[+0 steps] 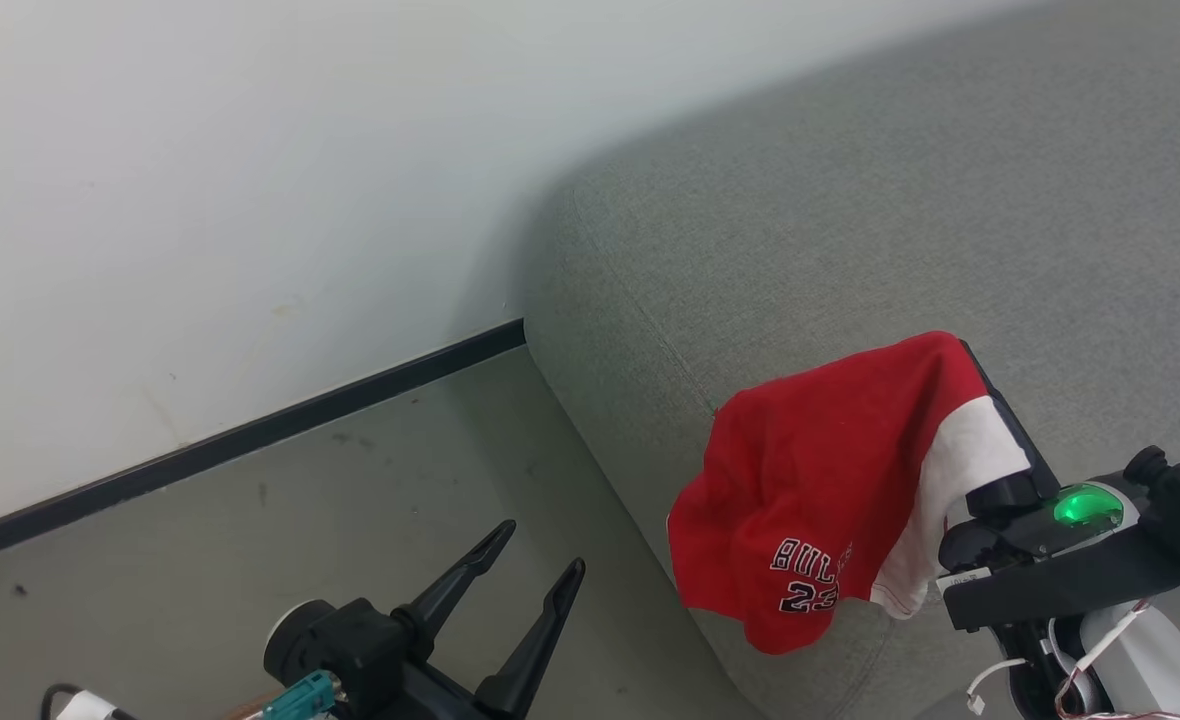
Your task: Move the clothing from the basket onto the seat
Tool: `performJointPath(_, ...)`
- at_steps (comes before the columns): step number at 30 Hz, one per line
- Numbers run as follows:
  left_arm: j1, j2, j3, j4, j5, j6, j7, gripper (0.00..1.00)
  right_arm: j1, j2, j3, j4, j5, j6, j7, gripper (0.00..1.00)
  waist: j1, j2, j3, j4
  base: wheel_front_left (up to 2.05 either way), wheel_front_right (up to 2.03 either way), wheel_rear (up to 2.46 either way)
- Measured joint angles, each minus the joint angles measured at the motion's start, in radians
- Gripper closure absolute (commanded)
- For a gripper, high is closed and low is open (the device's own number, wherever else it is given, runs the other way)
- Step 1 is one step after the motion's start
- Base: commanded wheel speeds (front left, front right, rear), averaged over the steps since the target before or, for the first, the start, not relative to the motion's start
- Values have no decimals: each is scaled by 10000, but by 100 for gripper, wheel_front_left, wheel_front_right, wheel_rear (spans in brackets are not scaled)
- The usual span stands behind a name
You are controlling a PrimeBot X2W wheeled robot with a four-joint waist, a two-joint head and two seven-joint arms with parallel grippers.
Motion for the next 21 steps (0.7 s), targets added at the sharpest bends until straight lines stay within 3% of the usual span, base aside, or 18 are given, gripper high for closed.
performJointPath(21, -246, 134, -324, 15, 219, -2, 2, 0, 192, 52, -729, -727, -688, 2, 0, 100, 0, 0, 366, -495, 0, 0, 0)
